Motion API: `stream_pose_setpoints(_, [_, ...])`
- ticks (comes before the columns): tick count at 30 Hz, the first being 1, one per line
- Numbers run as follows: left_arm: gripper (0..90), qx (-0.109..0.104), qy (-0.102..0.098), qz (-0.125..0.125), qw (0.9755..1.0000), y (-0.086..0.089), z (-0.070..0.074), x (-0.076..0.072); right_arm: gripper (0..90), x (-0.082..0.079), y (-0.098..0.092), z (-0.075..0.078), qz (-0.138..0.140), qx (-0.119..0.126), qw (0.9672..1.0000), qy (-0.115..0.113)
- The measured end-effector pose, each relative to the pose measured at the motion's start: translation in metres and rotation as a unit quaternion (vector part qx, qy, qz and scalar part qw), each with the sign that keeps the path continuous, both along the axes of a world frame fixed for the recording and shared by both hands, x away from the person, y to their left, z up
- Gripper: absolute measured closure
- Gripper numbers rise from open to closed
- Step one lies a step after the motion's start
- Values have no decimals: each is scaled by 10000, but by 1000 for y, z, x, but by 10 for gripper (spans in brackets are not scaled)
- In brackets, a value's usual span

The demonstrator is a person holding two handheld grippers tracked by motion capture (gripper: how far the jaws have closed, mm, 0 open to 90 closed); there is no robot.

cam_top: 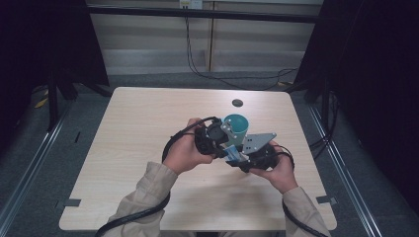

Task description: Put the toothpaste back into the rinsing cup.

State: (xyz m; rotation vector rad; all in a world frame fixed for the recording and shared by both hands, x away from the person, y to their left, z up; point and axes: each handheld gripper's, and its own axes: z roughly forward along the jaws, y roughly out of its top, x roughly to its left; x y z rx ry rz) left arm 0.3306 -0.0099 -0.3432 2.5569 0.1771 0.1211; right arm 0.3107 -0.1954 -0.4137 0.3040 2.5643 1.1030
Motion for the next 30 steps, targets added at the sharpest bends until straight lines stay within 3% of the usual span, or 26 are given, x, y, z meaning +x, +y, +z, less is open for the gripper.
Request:
stream_pose_setpoints(2, [849,-239,-51,31,9997,2,6,1,659,2,-6,5,-53,245,9997,33])
stream_pose_setpoints(5, [797,-391,-43,61,9992,3,8,3,688,0,-9,7,-137,322,9994,-21])
stream_pose_setpoints(6, [797,-563,-103,48,9983,5,7,2,701,0,-11,7,-182,374,9991,-63])
stream_pose_setpoints(7, [723,-755,20,164,9970,6,7,4,723,-1,-15,8,-278,500,9983,-72])
stream_pose_setpoints(8, [673,-755,20,164,9970,6,7,4,723,-1,-15,8,-278,500,9983,-72])
stream_pose_setpoints(9, [581,-924,-131,200,9954,7,7,4,725,-1,-16,9,-303,546,9980,-82])
stream_pose_setpoints(10, [581,-994,-194,220,9946,8,7,4,725,-1,-17,9,-312,602,9977,-78])
stream_pose_setpoints(11, [466,-1155,-80,378,9926,11,8,6,726,-1,-20,12,-336,712,9969,-71])
stream_pose_setpoints(12, [421,-1155,-80,378,9926,11,8,6,726,-1,-20,12,-336,712,9969,-71])
stream_pose_setpoints(13, [392,-1285,-162,245,9913,14,9,7,726,0,-22,13,-353,734,9967,-20])
stream_pose_setpoints(15, [323,-1443,-127,286,9890,18,9,7,725,2,-26,12,-410,815,9958,41])
stream_pose_setpoints(18, [235,-1477,-121,392,9882,22,9,8,724,3,-32,12,-559,887,9945,70])
stream_pose_setpoints(22, [213,-1663,-62,525,9847,34,0,10,724,5,-46,16,-785,1203,9895,172])
stream_pose_setpoints(27, [210,-1601,-65,587,9853,40,-11,11,723,5,-51,21,-861,1363,9866,234])
stream_pose_setpoints(30, [201,-1551,-3,694,9855,45,-23,12,722,8,-54,23,-947,1578,9825,299])
